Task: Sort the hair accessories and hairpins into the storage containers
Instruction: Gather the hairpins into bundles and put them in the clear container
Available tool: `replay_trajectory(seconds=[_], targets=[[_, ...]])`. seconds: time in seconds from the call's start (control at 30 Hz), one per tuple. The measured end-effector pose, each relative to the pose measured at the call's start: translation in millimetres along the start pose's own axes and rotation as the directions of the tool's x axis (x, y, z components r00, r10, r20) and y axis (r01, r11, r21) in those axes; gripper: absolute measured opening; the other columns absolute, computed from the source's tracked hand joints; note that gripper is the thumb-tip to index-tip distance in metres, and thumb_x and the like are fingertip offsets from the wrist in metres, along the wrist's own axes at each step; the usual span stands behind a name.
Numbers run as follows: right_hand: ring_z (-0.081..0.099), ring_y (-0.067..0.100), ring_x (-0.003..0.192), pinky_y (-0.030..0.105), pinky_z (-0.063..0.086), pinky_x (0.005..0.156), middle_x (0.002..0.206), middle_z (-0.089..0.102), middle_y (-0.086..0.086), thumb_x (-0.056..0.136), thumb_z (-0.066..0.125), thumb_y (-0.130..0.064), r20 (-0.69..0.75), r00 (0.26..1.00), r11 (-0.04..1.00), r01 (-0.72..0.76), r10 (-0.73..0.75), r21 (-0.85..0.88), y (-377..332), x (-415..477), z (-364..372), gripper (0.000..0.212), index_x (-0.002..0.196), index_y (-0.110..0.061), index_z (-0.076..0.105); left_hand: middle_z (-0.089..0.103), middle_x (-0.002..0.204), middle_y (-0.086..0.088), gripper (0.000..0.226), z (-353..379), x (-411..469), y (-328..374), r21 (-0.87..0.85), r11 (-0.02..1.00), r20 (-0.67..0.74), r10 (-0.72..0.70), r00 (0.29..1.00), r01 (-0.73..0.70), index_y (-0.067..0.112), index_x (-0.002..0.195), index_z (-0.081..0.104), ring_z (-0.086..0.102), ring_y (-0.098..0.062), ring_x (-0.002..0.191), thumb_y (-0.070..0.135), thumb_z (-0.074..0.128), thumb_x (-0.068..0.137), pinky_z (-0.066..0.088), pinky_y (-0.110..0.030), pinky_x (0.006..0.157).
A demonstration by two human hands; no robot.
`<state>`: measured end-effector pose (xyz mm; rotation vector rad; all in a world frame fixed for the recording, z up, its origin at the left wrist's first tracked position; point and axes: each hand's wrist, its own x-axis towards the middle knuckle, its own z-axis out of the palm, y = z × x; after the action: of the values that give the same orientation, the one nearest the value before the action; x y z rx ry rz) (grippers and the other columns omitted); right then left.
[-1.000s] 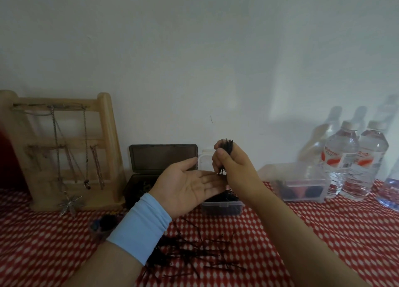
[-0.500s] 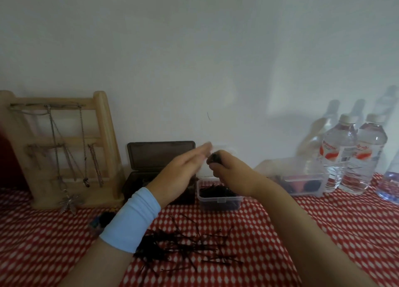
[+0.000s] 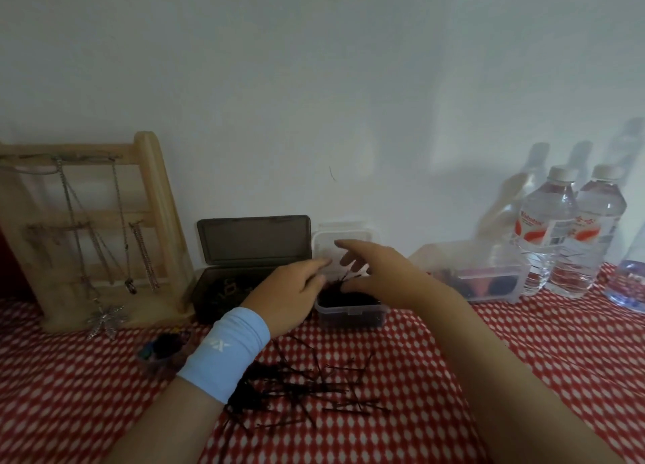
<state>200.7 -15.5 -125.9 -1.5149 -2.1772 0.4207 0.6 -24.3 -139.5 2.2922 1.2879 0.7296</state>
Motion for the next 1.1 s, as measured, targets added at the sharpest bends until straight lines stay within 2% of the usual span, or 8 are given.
replay_trajectory(seconds=[0.13,0.3,0.47,0.6,0.67,0.83,1.03,1.1], targets=[[0.065,-0.003,0.099,0.023,0.051,0.098,0.111,0.072,-0.014,0.089,0.074,-0.021,-0.002,1.0,0.994,-0.006,0.006,0.113,7,-4,-13,0.049,0.136,-0.026,0.059,0.037,0.153,0.006,0.047,7,0,-1,0.093,0.996,0.04,0.013,0.999,-0.017,0.026,0.15,0.034,0.035,-0.008,0.138,0.033,0.038,0.104,0.026,-0.021,0.112],[0.058,-0.003,0.089,0.02,0.045,0.087,0.116,0.069,-0.011,0.096,0.064,-0.018,0.019,0.998,0.993,-0.057,0.059,-0.099,16,-3,-8,0.031,0.125,-0.028,0.069,0.022,0.16,0.007,0.053,17,2,-4,0.326,0.936,0.193,0.076,0.978,-0.137,0.026,0.154,0.023,0.015,-0.009,0.147,0.04,0.033,0.104,0.01,-0.025,0.118],[0.051,-0.004,0.076,0.011,0.036,0.068,0.092,0.062,-0.016,0.094,0.065,-0.021,0.054,0.997,0.981,-0.043,0.054,-0.187,13,-2,-12,0.021,0.108,-0.031,0.077,0.021,0.16,0.013,0.051,22,5,-9,0.369,0.905,0.218,0.138,0.966,-0.212,0.033,0.153,0.02,0.01,-0.005,0.148,0.04,0.029,0.104,0.006,-0.035,0.122],[0.061,0.009,0.089,0.026,0.051,0.085,0.102,0.071,-0.007,0.092,0.066,-0.023,0.056,0.995,0.972,-0.068,0.082,-0.227,10,-2,-11,0.018,0.104,-0.027,0.079,0.023,0.16,0.004,0.062,29,3,-3,0.358,0.914,0.206,0.121,0.971,-0.19,0.034,0.154,0.008,0.02,-0.016,0.147,0.047,0.034,0.099,0.014,-0.037,0.122],[0.061,0.008,0.09,0.024,0.049,0.084,0.106,0.071,-0.006,0.092,0.065,-0.025,0.052,0.996,0.974,-0.061,0.074,-0.217,10,-4,-12,0.02,0.108,-0.026,0.077,0.022,0.16,0.003,0.066,25,2,0,0.319,0.936,0.186,0.089,0.979,-0.145,0.03,0.155,0.004,0.021,-0.018,0.147,0.044,0.038,0.101,0.015,-0.033,0.121],[0.055,0.01,0.097,0.027,0.046,0.092,0.117,0.065,-0.005,0.096,0.059,-0.021,0.056,0.998,0.973,-0.009,0.023,-0.232,8,-4,-8,0.027,0.118,-0.026,0.072,0.004,0.163,0.007,0.064,24,0,1,0.494,0.843,0.266,0.086,0.96,-0.213,0.027,0.156,0.008,0.004,-0.01,0.149,0.052,0.029,0.101,0.001,-0.035,0.122],[0.061,0.013,0.095,0.031,0.051,0.091,0.109,0.071,-0.007,0.094,0.057,-0.024,0.101,0.993,0.96,-0.025,0.055,-0.28,1,-5,-11,0.026,0.112,-0.03,0.076,0.034,0.154,0.009,0.058,27,1,2,0.469,0.863,0.066,0.178,0.982,-0.188,0.024,0.152,0.026,0.029,-0.006,0.14,0.051,0.031,0.1,0.009,-0.029,0.12],[0.061,0.011,0.093,0.026,0.05,0.087,0.102,0.069,-0.011,0.094,0.06,-0.025,0.105,0.993,0.965,-0.015,0.044,-0.261,-3,-5,-9,0.023,0.108,-0.029,0.077,0.036,0.153,0.009,0.058,28,1,1,0.43,0.878,0.111,0.177,0.978,-0.208,0.025,0.151,0.028,0.031,-0.007,0.139,0.052,0.033,0.099,0.014,-0.029,0.12]])
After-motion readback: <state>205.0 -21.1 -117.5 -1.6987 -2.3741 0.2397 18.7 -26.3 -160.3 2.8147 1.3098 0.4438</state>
